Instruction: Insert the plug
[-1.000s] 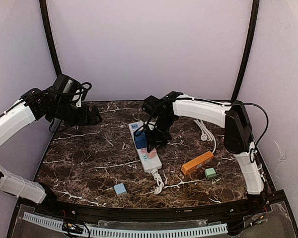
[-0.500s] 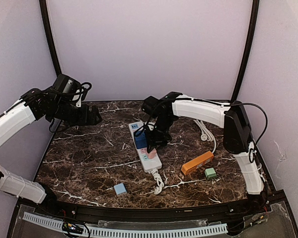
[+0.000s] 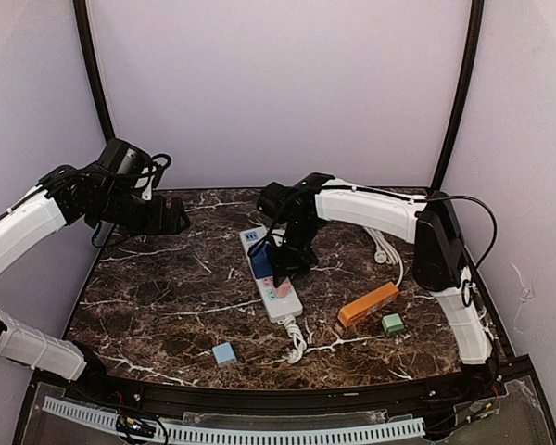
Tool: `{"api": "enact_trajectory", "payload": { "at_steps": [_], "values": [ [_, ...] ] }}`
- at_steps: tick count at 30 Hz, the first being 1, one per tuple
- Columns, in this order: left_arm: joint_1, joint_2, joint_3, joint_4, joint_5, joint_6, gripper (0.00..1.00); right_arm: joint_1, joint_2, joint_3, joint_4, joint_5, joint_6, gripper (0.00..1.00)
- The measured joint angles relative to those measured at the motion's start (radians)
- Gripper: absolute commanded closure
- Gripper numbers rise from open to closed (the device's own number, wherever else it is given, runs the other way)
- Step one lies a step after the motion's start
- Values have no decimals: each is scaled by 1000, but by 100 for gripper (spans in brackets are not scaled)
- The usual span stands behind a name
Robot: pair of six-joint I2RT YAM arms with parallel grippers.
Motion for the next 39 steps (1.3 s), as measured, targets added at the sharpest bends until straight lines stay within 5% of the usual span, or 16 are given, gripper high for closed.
{"api": "enact_trajectory", "payload": {
  "at_steps": [39],
  "values": [
    [0, 0, 0, 0, -16, -2, 1, 50, 70, 132, -103, 113, 145, 100]
  ]
}}
